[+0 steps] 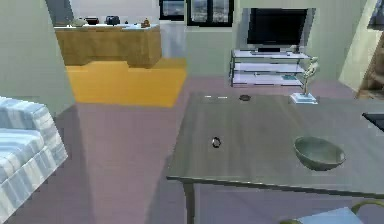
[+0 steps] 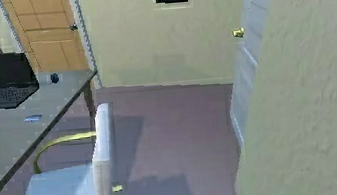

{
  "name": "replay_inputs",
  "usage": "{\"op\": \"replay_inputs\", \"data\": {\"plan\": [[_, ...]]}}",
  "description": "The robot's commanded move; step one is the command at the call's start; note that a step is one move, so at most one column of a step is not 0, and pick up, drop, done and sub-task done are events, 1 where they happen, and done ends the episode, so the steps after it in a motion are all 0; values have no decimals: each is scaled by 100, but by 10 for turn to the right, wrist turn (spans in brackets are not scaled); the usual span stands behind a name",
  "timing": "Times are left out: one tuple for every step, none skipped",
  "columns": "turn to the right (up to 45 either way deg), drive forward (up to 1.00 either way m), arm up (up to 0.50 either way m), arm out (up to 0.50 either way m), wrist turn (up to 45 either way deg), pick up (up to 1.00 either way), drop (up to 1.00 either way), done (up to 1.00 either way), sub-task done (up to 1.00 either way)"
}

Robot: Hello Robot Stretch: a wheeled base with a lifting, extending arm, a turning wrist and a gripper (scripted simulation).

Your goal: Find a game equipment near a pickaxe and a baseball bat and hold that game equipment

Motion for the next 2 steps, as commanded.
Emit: {"op": "replay_inputs", "data": {"plan": [[-420, 0, 0, 0, 0, 0, 0, 0, 0], [0, 45, 0, 0, 0, 0, 0, 0, 0]]}}
